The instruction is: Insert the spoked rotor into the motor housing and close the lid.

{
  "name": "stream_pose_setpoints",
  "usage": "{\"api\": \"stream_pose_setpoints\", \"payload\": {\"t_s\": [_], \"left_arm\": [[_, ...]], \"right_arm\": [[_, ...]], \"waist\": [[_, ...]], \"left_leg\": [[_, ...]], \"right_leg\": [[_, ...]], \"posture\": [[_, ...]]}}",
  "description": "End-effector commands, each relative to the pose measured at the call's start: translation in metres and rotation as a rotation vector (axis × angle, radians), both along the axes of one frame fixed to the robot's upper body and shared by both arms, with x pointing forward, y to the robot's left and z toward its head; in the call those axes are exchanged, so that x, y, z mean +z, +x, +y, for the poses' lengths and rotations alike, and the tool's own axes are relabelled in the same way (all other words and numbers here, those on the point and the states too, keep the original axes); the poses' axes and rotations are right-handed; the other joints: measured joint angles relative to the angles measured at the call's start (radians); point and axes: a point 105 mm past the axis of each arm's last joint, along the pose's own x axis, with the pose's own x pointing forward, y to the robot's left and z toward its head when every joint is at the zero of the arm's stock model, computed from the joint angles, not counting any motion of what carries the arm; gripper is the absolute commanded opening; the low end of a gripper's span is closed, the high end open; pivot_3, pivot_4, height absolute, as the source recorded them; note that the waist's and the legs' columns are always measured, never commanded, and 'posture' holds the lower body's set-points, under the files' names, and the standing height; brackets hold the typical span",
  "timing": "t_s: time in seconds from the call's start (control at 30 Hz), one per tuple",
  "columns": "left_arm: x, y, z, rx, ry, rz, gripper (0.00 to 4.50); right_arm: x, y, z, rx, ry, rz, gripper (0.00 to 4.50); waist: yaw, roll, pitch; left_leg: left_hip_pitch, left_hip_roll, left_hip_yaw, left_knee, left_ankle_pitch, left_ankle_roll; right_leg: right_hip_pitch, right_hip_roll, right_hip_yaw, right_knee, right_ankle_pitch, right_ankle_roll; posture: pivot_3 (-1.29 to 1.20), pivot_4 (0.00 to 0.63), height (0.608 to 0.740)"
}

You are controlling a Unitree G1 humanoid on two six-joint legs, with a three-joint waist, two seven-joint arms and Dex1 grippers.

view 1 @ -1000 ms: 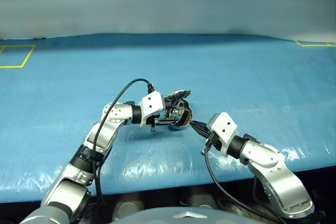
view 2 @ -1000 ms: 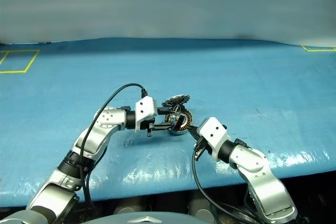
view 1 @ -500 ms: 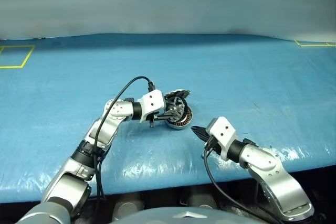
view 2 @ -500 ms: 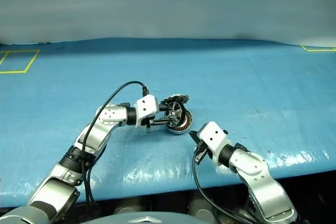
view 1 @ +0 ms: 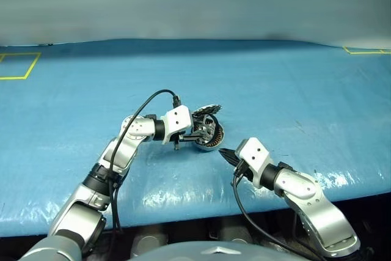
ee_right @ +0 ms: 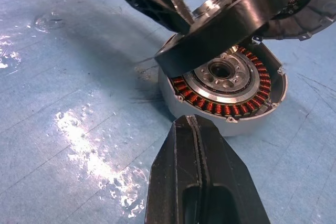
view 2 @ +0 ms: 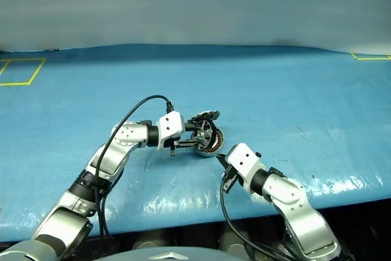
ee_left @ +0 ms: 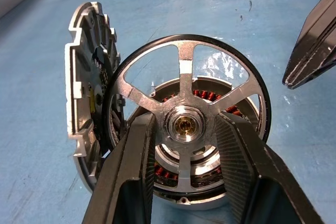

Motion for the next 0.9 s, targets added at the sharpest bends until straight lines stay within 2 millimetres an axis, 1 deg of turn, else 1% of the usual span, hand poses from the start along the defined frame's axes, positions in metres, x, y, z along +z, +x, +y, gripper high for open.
{"api": "stream_pose_setpoints", "payload": {"t_s": [0.03,0.13,0.2,0.27,0.37,0.53,0.67,0.73,0.9], "left_arm": [[0.021,-0.006,-0.002,-0.048,-0.014,-0.080,1.80],[0.034,-0.011,-0.001,-0.075,-0.025,-0.116,1.80],[0.042,-0.004,0.001,-0.019,-0.043,-0.152,1.80],[0.043,0.004,0.004,0.037,-0.048,-0.178,1.80],[0.036,0.010,0.006,0.090,-0.025,-0.193,1.80],[0.027,0.005,0.000,0.084,-0.005,-0.170,1.80],[0.013,0.001,-0.005,0.081,0.032,-0.130,1.80],[0.010,0.000,-0.005,0.080,0.045,-0.124,1.80],[0.004,0.008,-0.007,0.146,0.033,-0.091,1.80]], "right_arm": [[0.009,0.001,0.002,0.009,0.011,-0.037,0.00],[0.009,0.001,0.002,0.010,0.011,-0.039,0.00],[0.009,0.002,0.001,0.007,0.012,-0.040,0.00],[0.009,0.003,0.001,0.005,0.011,-0.041,0.00],[0.008,0.003,0.003,0.015,0.010,-0.040,0.00],[0.008,0.006,0.004,0.020,0.005,-0.045,0.00],[0.008,0.006,0.006,0.026,0.005,-0.045,0.00],[0.007,0.005,0.007,0.028,0.004,-0.045,0.00],[0.005,0.004,0.006,0.021,0.001,-0.043,0.00]], "waist": [[0.001,0.000,0.000],[0.001,0.000,0.000],[0.002,0.000,0.000],[0.003,0.000,0.000],[0.002,0.000,0.000],[0.002,0.000,0.000],[0.002,0.000,0.000],[0.002,0.000,0.000],[0.002,0.000,0.000]], "left_leg": [[0.000,0.000,0.000,0.000,0.000,0.000],[0.000,0.000,0.000,0.000,0.000,0.000],[0.000,0.000,0.000,0.000,0.000,0.000],[0.000,0.000,0.000,0.000,0.000,0.000],[0.000,0.000,0.000,0.000,0.000,0.000],[0.000,0.000,0.000,0.000,0.000,0.000],[0.000,0.000,0.000,0.000,0.000,0.000],[0.000,0.000,0.000,0.000,0.000,0.000],[0.000,0.000,0.000,0.000,0.000,0.000]], "right_leg": [[0.000,0.000,0.000,0.000,0.000,0.000],[0.000,0.000,0.000,0.000,0.000,0.000],[0.000,0.000,0.000,0.000,0.000,0.000],[0.000,0.000,0.000,0.000,0.000,0.000],[0.000,0.000,0.000,0.000,0.000,0.000],[0.000,0.000,0.000,0.000,0.000,0.000],[0.000,0.000,0.000,0.000,0.000,0.000],[0.000,0.000,0.000,0.000,0.000,0.000],[0.000,0.000,0.000,0.000,0.000,0.000]], "posture": [[0.00,0.150,0.740],[0.00,0.150,0.740],[0.00,0.150,0.740],[0.00,0.150,0.740],[0.00,0.150,0.740],[0.00,0.150,0.740],[0.00,0.150,0.740],[0.00,0.150,0.740],[0.00,0.150,0.740]]}}
